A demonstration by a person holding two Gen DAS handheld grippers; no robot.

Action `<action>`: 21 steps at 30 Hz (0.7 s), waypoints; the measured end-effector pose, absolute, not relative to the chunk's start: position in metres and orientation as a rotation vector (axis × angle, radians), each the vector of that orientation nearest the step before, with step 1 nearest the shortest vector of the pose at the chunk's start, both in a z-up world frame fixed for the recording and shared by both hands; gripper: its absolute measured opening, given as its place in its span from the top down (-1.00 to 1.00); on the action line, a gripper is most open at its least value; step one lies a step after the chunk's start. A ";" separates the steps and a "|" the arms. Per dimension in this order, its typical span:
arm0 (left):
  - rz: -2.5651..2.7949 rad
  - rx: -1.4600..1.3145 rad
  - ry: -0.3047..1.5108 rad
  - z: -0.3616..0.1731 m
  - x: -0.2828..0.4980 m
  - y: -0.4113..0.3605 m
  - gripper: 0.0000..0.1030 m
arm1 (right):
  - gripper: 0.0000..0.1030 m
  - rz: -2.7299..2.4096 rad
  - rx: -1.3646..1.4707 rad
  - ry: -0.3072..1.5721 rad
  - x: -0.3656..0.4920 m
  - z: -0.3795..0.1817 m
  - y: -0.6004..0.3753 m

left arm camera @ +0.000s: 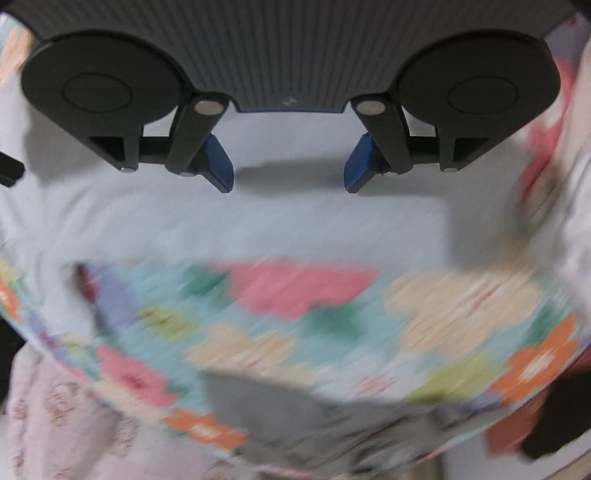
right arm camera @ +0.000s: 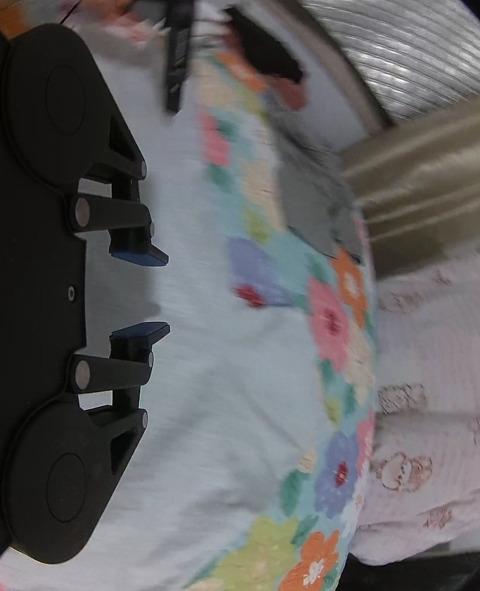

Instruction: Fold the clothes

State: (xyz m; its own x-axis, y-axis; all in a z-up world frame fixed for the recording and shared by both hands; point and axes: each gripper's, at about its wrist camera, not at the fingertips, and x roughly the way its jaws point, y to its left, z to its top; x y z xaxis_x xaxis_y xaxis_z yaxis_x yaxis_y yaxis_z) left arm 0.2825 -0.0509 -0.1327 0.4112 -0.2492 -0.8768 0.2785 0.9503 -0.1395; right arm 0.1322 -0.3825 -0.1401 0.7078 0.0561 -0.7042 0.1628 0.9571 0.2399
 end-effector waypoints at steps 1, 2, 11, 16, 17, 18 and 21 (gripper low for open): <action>-0.326 0.028 1.100 -0.136 0.278 -0.038 -0.28 | 0.23 -0.066 0.284 0.807 0.125 -0.147 -0.379; -0.320 0.025 1.100 -0.139 0.273 -0.024 -0.28 | 0.23 -0.077 0.275 0.828 0.119 -0.153 -0.376; -0.114 -0.087 1.093 -0.133 0.230 0.091 -0.35 | -0.03 -0.297 0.173 0.856 0.044 -0.157 -0.396; -0.127 -0.279 1.102 -0.131 0.207 0.125 -0.35 | -0.03 -0.373 0.390 0.857 -0.011 -0.163 -0.440; -0.130 -0.318 1.104 -0.131 0.202 0.132 -0.35 | -0.03 -0.376 0.436 0.858 -0.019 -0.165 -0.447; -0.157 -0.330 1.119 -0.134 0.200 0.129 -0.37 | -0.03 -0.383 0.468 0.856 -0.027 -0.167 -0.453; -0.249 -0.350 1.172 -0.147 0.196 0.118 -0.52 | -0.04 -0.395 0.533 0.829 -0.045 -0.169 -0.462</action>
State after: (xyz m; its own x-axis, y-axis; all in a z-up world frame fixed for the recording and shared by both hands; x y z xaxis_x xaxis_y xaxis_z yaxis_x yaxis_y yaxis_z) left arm 0.1962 0.1178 -0.1471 0.3710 -0.3695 -0.8520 0.0097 0.9189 -0.3943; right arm -0.0446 -0.4620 -0.1691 0.6169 -0.1236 -0.7773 0.5256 0.7998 0.2899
